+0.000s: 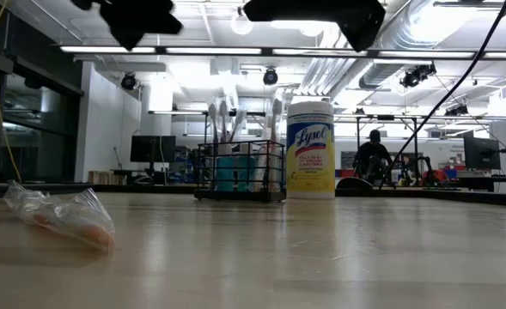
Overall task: Pick & Place toothbrushing station
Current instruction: Put the orange toothbrush into the black mesh organizer
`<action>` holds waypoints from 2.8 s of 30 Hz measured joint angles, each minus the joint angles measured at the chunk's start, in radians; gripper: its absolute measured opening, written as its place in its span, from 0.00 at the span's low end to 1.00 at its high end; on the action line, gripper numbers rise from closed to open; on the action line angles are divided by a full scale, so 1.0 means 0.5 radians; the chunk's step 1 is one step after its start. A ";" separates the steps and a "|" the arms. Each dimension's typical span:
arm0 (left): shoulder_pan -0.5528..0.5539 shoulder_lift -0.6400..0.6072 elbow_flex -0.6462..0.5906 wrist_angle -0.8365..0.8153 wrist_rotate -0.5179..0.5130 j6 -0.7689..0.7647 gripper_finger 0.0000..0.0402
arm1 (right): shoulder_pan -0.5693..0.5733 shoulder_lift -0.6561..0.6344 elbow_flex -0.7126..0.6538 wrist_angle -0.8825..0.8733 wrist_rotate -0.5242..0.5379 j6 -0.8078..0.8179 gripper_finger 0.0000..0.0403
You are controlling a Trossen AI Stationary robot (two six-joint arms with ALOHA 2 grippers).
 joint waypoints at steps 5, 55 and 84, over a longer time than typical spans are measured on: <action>-0.282 0.001 0.000 -0.080 -0.265 -0.125 0.33 | -0.039 0.006 0.000 0.018 -0.107 -0.001 0.35; -1.115 0.010 -0.317 -0.476 -1.166 -1.264 0.33 | -0.185 0.594 0.002 0.902 -0.521 -0.060 0.35; -0.381 0.077 -0.327 -0.487 0.284 -0.120 0.33 | -0.185 0.591 0.002 1.001 -0.521 -0.048 0.35</action>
